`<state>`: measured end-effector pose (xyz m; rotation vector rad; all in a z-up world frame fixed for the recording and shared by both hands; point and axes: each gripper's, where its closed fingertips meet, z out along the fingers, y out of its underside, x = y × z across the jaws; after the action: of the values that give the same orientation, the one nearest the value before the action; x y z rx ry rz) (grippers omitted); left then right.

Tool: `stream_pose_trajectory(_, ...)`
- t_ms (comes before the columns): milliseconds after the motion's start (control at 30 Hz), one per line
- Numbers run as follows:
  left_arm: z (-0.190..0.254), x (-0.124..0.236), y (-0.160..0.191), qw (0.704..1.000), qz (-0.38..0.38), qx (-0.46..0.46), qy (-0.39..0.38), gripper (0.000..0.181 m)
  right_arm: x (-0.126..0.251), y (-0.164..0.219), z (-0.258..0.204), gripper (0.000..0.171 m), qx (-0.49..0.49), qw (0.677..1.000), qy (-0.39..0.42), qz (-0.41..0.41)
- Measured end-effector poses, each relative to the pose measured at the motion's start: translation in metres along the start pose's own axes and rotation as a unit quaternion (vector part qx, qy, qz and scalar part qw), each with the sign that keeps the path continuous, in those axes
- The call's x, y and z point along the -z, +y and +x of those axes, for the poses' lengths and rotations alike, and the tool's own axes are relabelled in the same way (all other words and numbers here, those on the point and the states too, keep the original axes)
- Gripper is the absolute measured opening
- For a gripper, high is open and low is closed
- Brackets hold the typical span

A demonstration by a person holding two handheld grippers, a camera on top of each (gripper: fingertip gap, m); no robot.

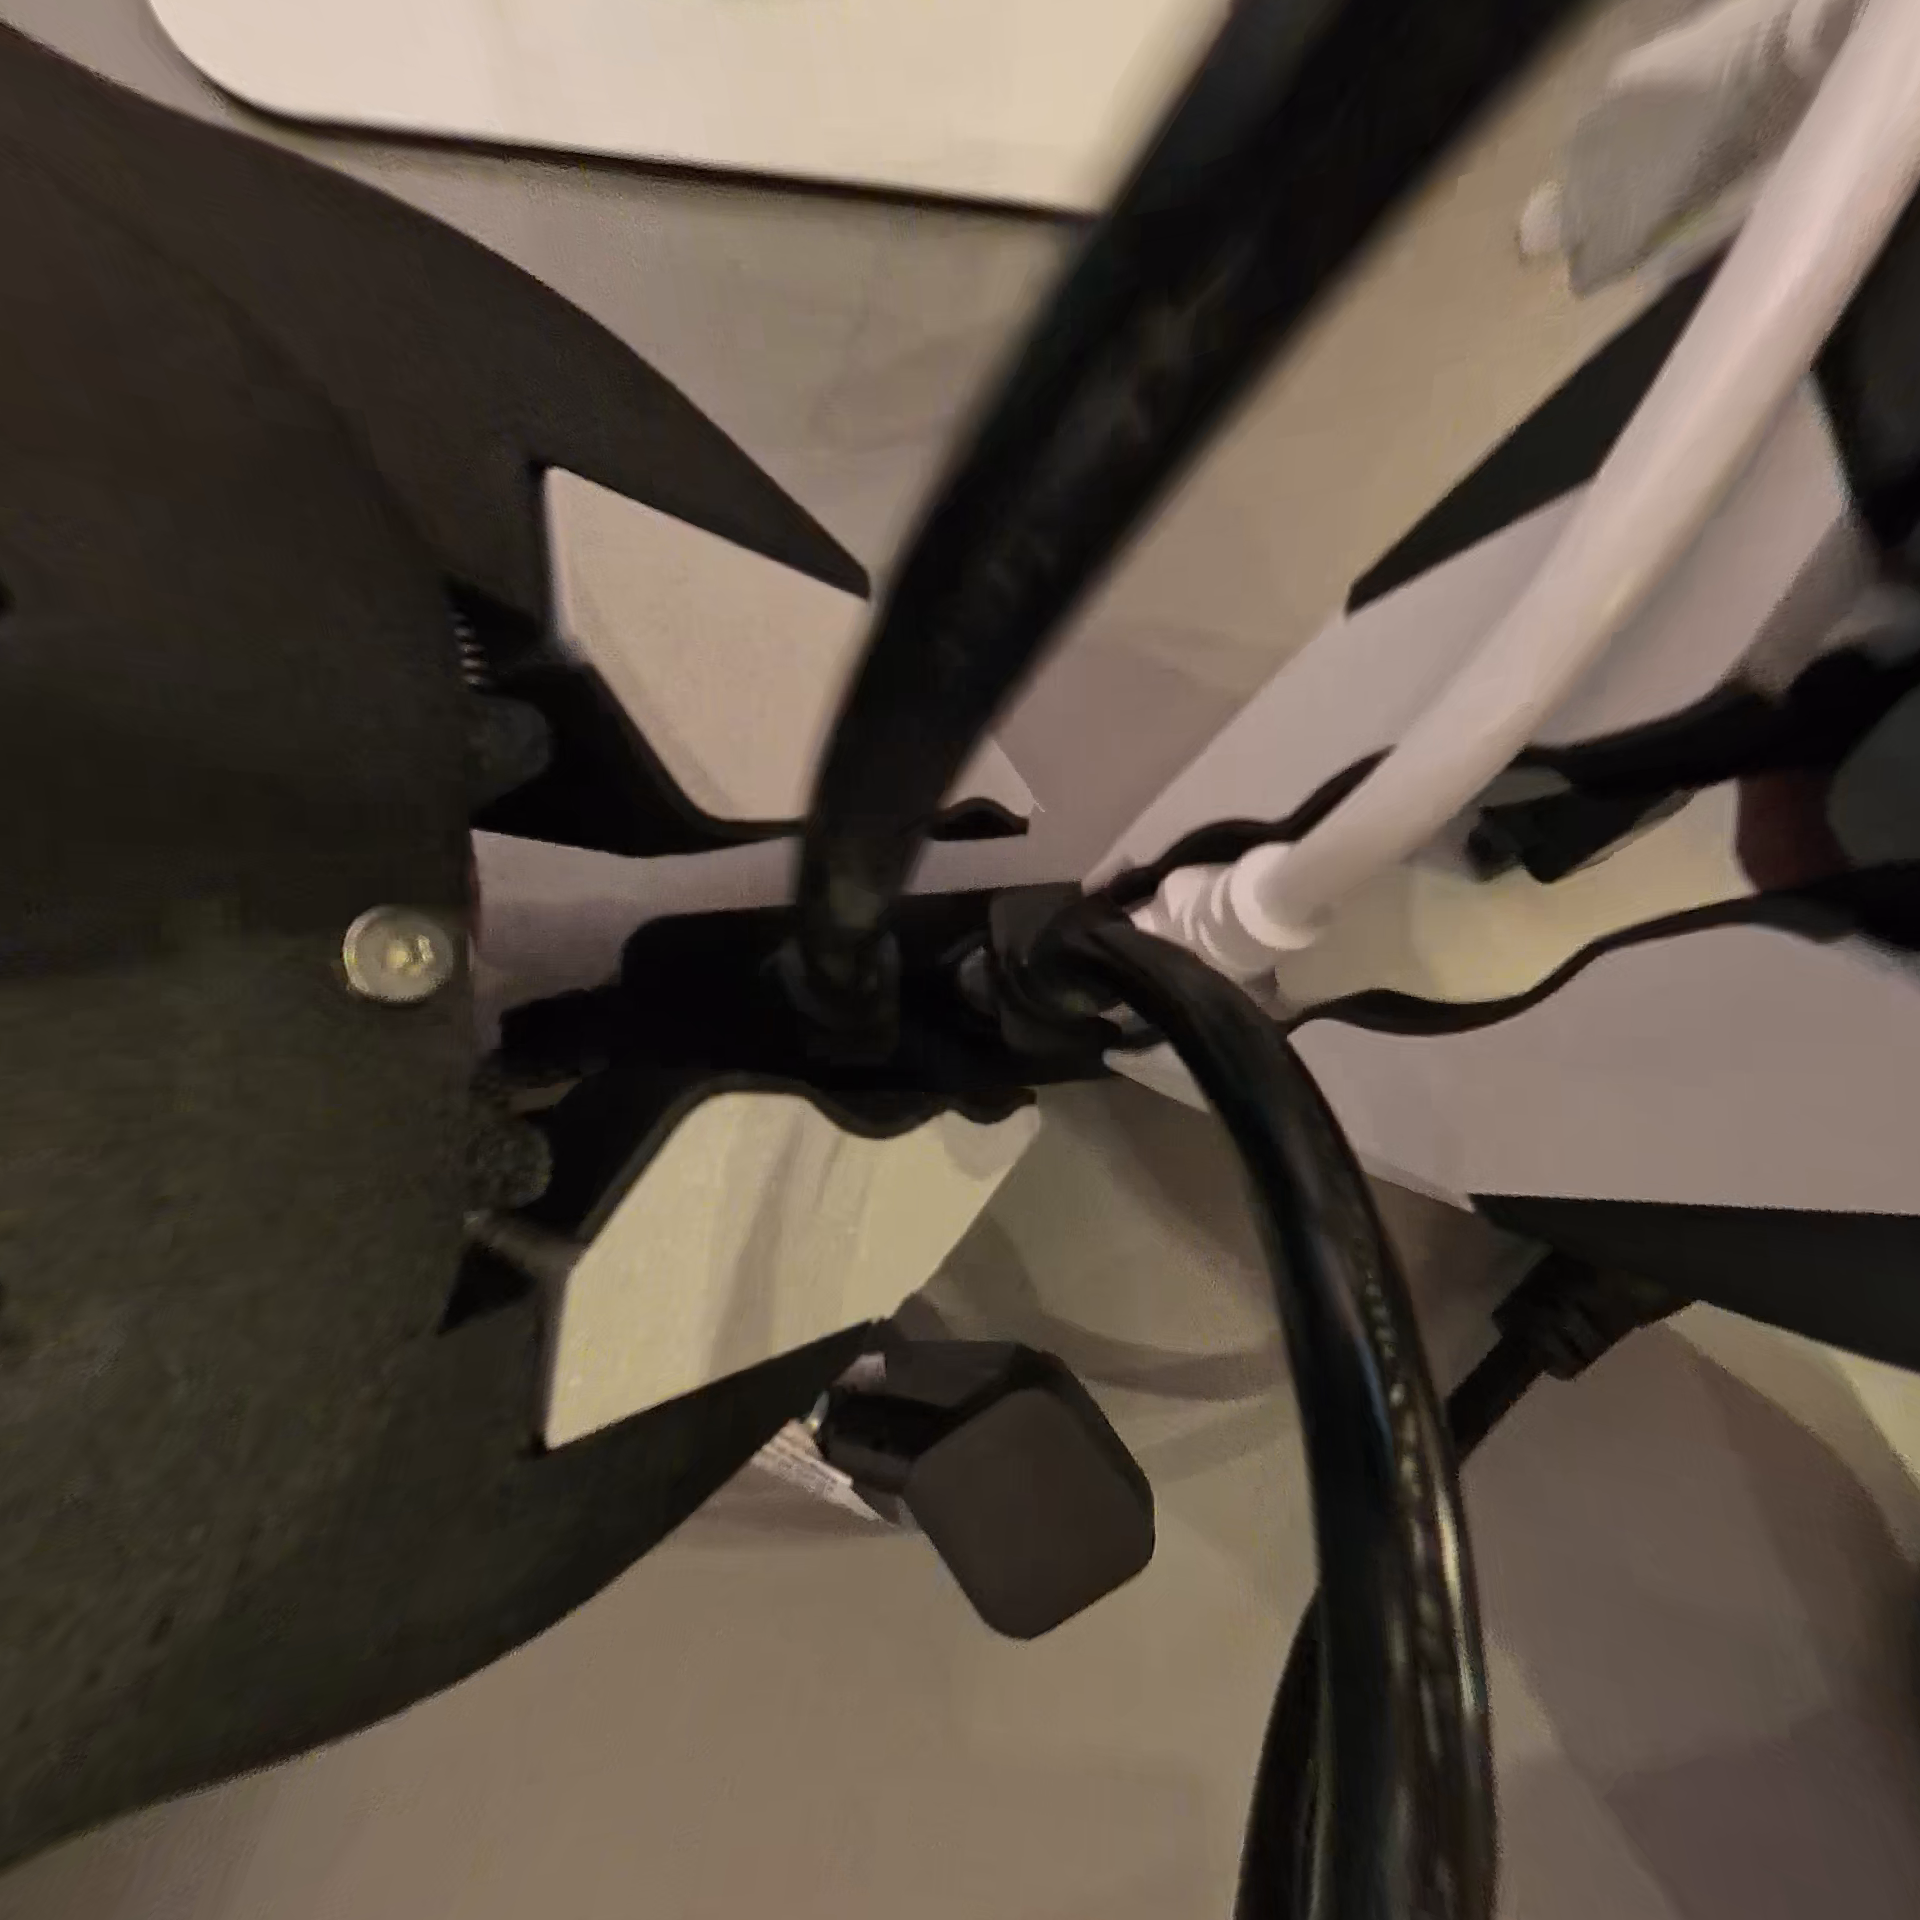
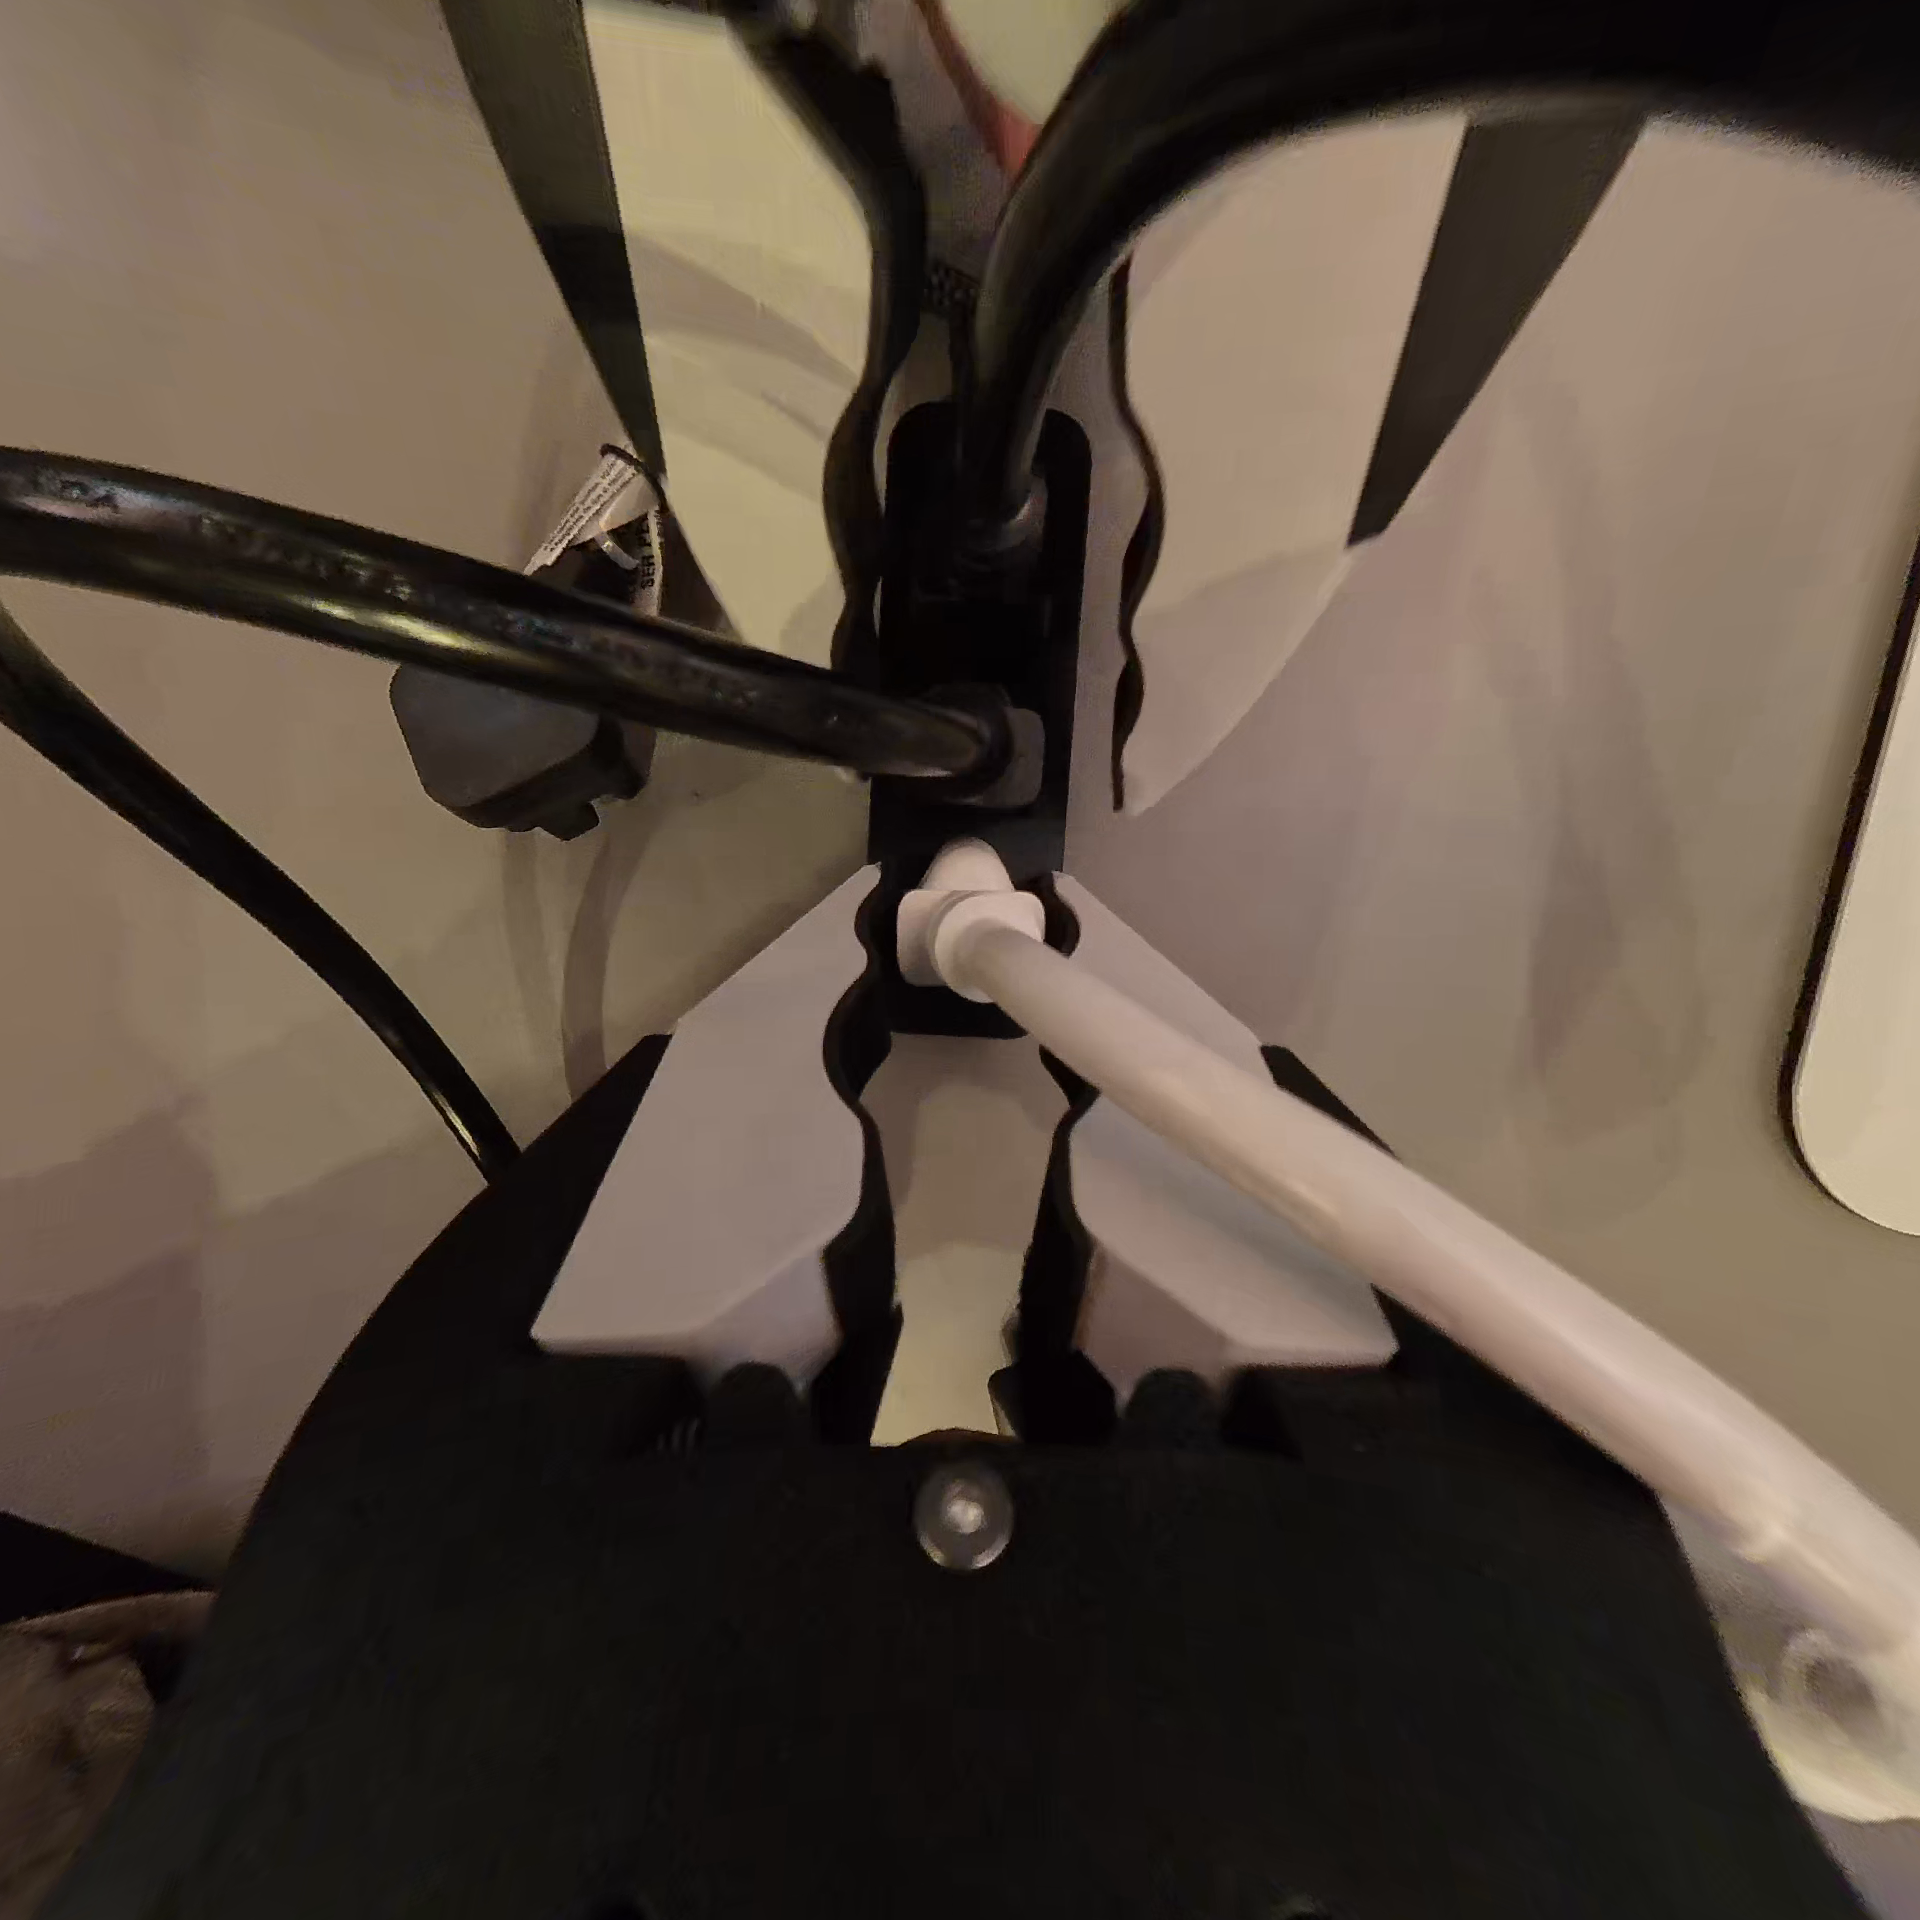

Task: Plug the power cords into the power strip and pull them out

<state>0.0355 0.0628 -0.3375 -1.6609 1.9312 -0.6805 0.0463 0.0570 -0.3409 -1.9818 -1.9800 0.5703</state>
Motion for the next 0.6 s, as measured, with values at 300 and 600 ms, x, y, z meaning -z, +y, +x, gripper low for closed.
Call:
stream_pose_trajectory(300, 0.006, -0.005, -0.004, 1.000, -0.007, -0.008, -0.003, 0.026, 0.000, 0.000, 0.000, 0.023, 0.014, 1.000, 0.010, -0.010)
stream_pose_trajectory(600, 0.004, -0.004, -0.004, 1.000, -0.001, -0.008, -0.007, 0.026, 0.002, -0.002, 0.003, 0.023, 0.017, 1.000, 0.019, -0.018)
